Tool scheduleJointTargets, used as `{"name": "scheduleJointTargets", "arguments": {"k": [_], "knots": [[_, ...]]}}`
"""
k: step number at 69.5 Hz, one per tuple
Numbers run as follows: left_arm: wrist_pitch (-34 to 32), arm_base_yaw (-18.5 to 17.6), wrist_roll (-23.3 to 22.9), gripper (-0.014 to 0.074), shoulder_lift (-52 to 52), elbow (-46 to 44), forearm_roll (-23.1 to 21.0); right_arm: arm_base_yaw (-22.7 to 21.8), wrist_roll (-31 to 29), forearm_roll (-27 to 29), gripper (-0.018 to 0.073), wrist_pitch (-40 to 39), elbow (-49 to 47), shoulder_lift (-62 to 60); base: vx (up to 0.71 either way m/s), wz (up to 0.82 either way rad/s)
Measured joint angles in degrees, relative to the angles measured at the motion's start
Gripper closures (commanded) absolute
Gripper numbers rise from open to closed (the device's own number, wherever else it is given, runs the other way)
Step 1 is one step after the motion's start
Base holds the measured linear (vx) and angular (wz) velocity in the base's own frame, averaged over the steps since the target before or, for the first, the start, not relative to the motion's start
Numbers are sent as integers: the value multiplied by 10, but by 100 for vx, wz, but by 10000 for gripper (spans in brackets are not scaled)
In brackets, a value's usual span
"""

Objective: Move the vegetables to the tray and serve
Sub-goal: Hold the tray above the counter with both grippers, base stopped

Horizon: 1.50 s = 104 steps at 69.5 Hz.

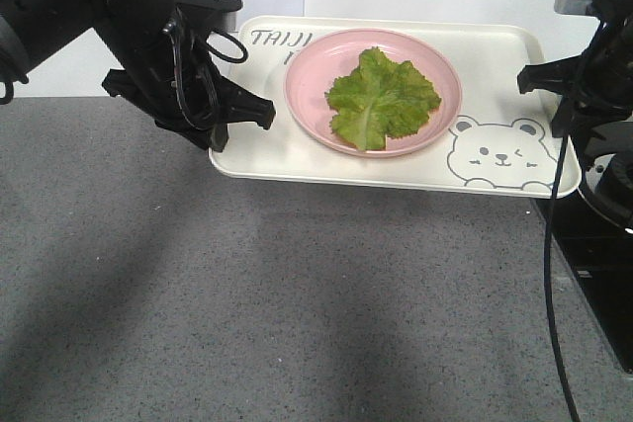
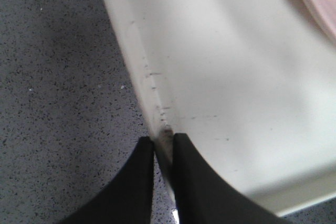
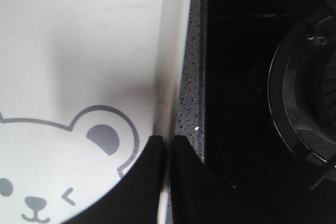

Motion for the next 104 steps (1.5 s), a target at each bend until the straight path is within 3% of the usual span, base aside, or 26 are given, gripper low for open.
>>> {"name": "scheduleJointTargets", "arguments": {"k": [104], "knots": [[0, 0, 0, 602, 0, 0, 0, 0, 0, 0, 565, 0, 0, 0, 0, 0]]}}
